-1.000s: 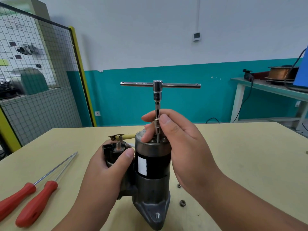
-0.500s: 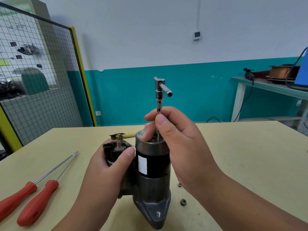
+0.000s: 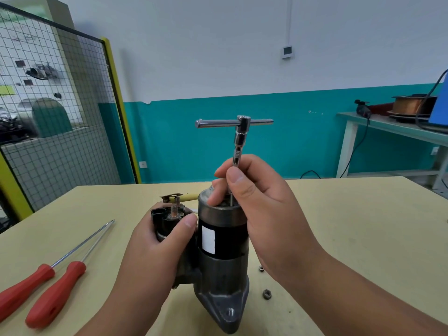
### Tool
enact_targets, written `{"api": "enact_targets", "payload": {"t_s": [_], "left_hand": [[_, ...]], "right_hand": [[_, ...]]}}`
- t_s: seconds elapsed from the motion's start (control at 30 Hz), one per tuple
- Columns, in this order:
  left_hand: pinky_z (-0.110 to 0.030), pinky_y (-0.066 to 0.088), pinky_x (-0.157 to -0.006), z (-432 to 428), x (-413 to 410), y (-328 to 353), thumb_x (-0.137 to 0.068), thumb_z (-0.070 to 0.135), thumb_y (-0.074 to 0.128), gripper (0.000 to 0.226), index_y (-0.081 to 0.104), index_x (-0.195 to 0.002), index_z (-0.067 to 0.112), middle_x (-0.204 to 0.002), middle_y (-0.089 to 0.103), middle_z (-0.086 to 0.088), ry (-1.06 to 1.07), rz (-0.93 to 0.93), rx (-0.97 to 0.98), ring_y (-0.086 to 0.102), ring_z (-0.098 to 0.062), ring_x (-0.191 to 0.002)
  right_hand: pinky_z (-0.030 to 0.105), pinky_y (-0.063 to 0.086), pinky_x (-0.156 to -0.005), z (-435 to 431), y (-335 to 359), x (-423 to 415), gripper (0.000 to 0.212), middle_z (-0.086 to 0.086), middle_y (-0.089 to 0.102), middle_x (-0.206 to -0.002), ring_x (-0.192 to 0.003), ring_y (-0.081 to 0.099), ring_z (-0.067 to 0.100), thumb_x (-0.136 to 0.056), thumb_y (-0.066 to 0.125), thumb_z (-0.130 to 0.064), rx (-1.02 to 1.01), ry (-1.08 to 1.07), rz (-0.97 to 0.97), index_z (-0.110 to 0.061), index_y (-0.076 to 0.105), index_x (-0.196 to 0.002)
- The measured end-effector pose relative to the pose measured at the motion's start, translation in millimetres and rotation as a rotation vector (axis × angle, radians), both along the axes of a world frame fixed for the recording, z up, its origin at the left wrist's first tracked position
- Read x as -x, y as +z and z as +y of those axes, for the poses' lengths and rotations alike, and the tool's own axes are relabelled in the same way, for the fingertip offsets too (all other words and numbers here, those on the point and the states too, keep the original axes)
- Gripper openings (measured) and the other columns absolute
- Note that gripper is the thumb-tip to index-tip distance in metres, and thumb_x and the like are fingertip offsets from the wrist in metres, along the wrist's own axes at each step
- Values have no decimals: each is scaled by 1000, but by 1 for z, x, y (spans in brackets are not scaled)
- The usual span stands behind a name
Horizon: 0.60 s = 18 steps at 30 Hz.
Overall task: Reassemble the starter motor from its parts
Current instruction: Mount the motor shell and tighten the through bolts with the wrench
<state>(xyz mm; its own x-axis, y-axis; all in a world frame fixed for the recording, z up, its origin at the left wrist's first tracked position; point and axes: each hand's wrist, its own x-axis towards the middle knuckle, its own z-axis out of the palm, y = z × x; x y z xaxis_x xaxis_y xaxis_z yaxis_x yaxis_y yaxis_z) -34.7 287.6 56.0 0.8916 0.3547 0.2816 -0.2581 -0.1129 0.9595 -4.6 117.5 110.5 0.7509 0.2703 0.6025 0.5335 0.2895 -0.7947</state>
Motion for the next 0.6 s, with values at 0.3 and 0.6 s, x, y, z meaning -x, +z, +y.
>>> {"api": "enact_targets", "payload": {"t_s": [0.3,0.6], "left_hand": [[-57,65,-55,-1,0,1,-59,69,72,43,76,-96,48,-91,80,6,3,-7,4,80,-23,-82],[-60,64,-54,-1,0,0,-59,66,74,45,77,-97,42,-91,79,2,-21,-2,33,80,-27,-83]], "right_hand": [[14,52,-82,-2,-1,0,27,1,73,-84,-86,69,10,-105,43,-36,-4,22,20,-29,69,-100],[10,50,-84,0,0,0,21,-3,73,-83,-88,69,8,-103,47,-38,7,-3,-7,-32,67,-100]]}}
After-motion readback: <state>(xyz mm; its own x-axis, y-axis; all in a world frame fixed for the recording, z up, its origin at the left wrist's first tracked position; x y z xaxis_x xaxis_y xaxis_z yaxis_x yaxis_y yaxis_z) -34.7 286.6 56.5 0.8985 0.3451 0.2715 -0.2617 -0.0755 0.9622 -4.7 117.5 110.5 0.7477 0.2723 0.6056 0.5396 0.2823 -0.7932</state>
